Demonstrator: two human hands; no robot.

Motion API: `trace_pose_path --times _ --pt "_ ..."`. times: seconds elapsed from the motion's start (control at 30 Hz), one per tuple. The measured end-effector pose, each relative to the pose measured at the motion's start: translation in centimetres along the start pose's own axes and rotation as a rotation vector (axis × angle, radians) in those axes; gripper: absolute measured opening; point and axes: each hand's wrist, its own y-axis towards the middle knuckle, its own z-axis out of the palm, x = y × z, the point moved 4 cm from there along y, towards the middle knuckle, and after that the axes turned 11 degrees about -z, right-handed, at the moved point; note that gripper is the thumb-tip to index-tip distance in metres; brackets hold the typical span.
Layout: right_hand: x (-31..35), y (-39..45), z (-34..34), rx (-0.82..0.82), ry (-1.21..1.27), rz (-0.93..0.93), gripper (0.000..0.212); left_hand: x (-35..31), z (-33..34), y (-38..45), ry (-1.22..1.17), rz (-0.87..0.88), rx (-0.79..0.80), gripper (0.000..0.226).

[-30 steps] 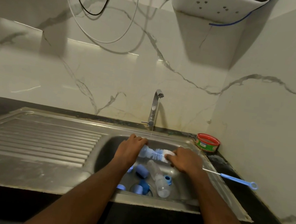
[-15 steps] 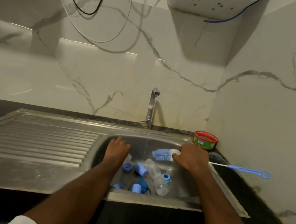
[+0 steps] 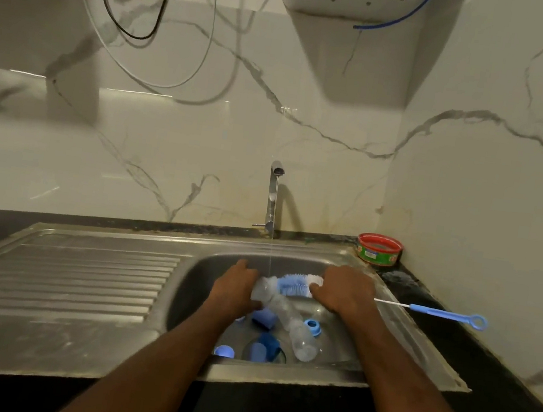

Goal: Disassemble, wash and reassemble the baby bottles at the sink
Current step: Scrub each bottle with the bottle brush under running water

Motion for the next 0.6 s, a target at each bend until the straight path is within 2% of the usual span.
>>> trace_pose_path --times 0.07,0.2,0.3,0.47,0.6 --pt "-0.1 0.3 0.6 -0.010 0.026 0.007 0.046 0.4 -0.1 1.0 -0.243 -0.076 -0.009 0.068" --pt "-0.8 1.5 1.7 0.009 0.029 0.003 0.046 -0.2 -0.9 3.6 -0.445 -0.157 -0.118 0.065" --pt "-1.4 2.3 2.3 0.038 0.015 -0.004 0.047 -1.4 -0.4 5.4 -0.611 -0.217 -0.133 0.058" --pt "-2.0 3.4 3.1 0.068 0.026 0.002 0.042 -1.7 1.8 6.6 -0.710 -0.264 -0.098 0.049" --pt "-1.5 3.8 3.6 0.106 0.034 0.005 0.046 -0.4 1.9 7.3 -0.763 -0.285 -0.165 0.048"
